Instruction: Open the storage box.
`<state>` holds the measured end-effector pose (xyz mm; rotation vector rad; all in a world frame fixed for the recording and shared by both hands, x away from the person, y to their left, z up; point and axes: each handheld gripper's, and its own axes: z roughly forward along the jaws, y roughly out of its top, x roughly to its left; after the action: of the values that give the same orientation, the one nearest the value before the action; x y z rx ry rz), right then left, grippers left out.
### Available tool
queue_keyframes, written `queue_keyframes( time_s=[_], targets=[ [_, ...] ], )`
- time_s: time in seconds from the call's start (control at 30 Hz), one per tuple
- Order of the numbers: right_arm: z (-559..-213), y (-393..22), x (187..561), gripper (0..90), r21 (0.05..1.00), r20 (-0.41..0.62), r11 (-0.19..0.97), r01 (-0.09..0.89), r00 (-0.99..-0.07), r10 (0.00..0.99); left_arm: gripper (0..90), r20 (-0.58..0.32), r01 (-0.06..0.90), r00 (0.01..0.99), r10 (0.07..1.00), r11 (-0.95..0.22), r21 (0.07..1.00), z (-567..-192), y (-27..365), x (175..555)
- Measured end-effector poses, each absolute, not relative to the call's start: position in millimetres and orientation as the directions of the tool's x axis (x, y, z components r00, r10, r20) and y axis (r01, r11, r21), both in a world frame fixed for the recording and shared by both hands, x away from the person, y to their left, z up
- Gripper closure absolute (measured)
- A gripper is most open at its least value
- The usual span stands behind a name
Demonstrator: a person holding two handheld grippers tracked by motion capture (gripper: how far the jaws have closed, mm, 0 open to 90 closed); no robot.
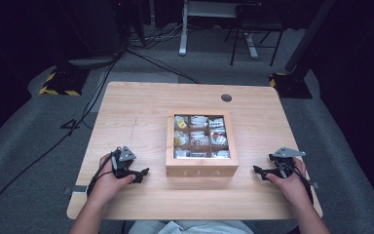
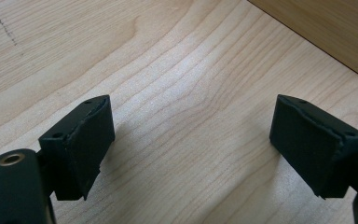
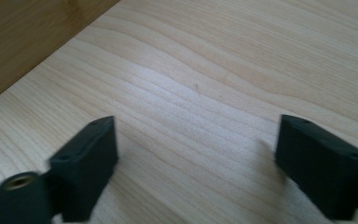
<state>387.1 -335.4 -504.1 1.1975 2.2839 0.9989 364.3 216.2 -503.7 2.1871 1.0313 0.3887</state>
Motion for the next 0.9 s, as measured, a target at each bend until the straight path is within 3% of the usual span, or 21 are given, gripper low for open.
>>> queue_keyframes(
  time_s=[0.07,0.13,0.23,0.9],
  targets=[
    [-503.3,-336.7,386.1,22.6,0.738,0.000,0.383,0.556,-0.567,0.824,14.3,-0.018,0.564,0.642,0.767,-0.456,0.689,-503.7,216.2,364.3],
    [-501.1,-339.8,383.6,32.0,0.736,0.001,0.377,0.562,-0.558,0.830,14.3,-0.017,0.563,0.641,0.768,-0.454,0.691,-503.9,216.1,364.3],
    [-499.0,-341.2,383.2,37.1,0.727,-0.002,0.383,0.570,-0.556,0.831,14.3,-0.018,0.563,0.642,0.766,-0.455,0.690,-503.8,216.2,364.3],
    [-470.1,-338.7,371.4,45.6,0.745,0.074,0.345,0.571,-0.585,0.807,14.4,-0.017,0.562,0.642,0.766,-0.456,0.690,-503.8,216.1,364.2]
  ],
)
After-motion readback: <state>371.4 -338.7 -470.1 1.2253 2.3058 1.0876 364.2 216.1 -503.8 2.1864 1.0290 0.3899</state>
